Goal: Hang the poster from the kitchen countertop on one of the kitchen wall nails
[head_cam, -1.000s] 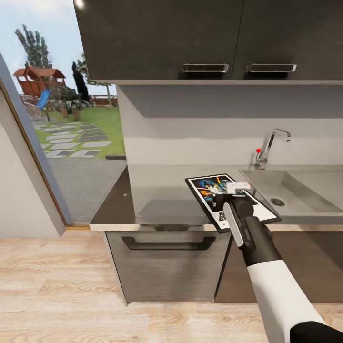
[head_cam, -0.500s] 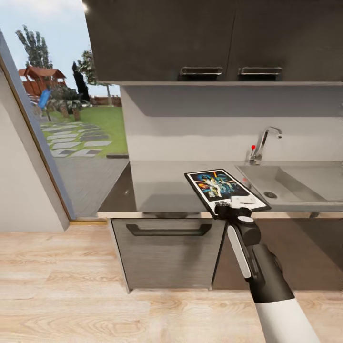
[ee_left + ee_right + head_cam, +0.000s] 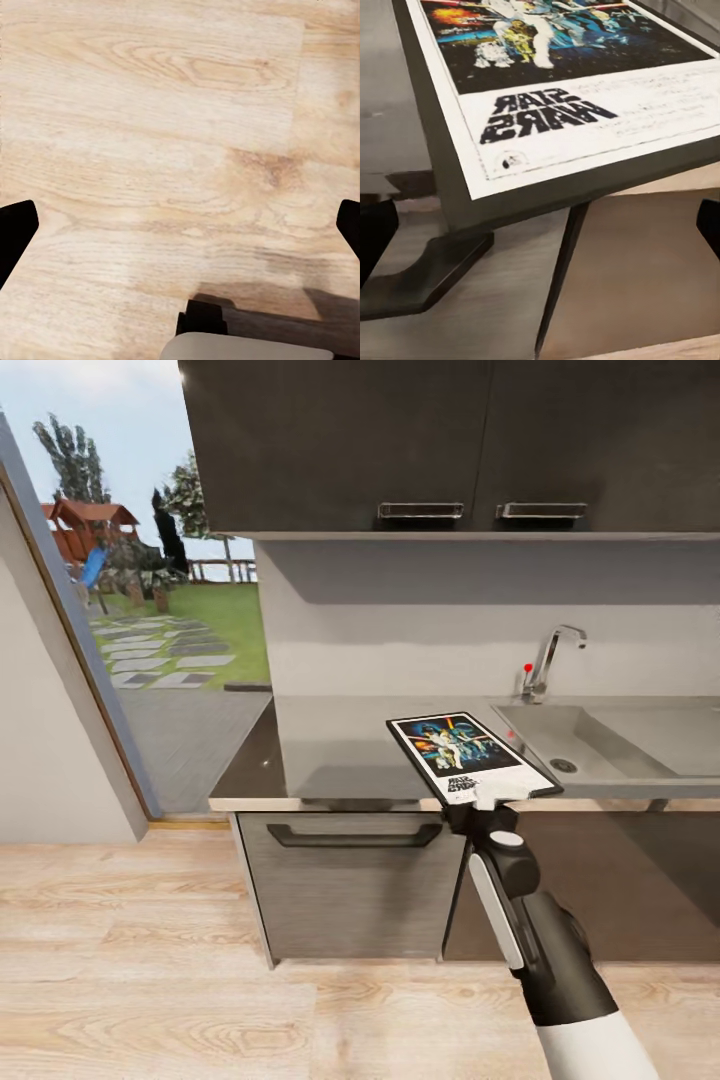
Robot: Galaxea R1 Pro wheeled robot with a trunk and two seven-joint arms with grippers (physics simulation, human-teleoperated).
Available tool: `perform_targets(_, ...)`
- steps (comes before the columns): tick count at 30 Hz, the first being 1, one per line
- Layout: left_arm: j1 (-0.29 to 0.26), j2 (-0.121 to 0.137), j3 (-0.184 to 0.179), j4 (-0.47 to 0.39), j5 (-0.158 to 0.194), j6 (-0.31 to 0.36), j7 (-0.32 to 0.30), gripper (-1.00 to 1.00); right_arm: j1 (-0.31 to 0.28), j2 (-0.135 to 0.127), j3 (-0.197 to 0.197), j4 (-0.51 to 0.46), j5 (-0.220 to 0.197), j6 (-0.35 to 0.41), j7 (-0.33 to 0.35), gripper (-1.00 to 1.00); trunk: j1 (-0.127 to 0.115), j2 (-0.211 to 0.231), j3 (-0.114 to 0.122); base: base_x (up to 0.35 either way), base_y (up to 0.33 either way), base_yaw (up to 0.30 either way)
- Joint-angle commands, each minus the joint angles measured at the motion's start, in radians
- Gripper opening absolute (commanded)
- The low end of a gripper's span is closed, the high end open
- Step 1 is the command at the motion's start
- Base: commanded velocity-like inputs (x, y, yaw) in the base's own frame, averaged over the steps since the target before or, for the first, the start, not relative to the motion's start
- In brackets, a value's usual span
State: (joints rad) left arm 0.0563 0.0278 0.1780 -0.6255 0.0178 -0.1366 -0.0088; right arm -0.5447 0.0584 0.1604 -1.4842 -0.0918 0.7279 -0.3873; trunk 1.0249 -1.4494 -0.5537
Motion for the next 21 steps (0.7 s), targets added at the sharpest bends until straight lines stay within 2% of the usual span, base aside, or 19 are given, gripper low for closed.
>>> perform_targets(1, 0.000, 0.000, 0.006, -0.001, 0.002, -0.001, -0.001, 1.00, 0.008, 0.000, 0.022, -0.006, -0.005, -0.012, -0.012, 1.00, 0.000, 0.000, -0.001, -0.002, 0.000, 0.000)
perform_targets(9, 0.000, 0.000, 0.014, 0.000, 0.002, -0.001, -0.002, 1.00, 0.050, 0.000, 0.062, -0.013, 0.006, -0.059, -0.057, 1.00, 0.000, 0.000, -0.001, 0.000, 0.000, 0.000)
perform_targets(10, 0.000, 0.000, 0.014, 0.000, 0.002, -0.001, -0.002, 1.00, 0.067, 0.000, 0.073, -0.014, 0.007, -0.065, -0.087, 1.00, 0.000, 0.000, -0.001, 0.000, 0.000, 0.000)
perform_targets(17, 0.000, 0.000, 0.015, 0.000, 0.002, -0.002, -0.002, 1.00, 0.089, 0.000, 0.091, -0.014, 0.007, -0.068, -0.126, 1.00, 0.000, 0.000, -0.001, 0.000, 0.000, 0.000)
perform_targets(18, 0.000, 0.001, 0.015, 0.000, 0.002, -0.002, -0.003, 1.00, 0.090, 0.000, 0.102, -0.014, 0.007, -0.068, -0.136, 1.00, 0.000, 0.000, -0.001, 0.000, 0.000, 0.000)
perform_targets(21, 0.000, 0.001, 0.015, 0.000, 0.002, -0.002, -0.003, 1.00, 0.094, 0.000, 0.166, -0.008, 0.007, -0.067, -0.202, 1.00, 0.000, 0.000, -0.001, 0.000, 0.000, 0.000)
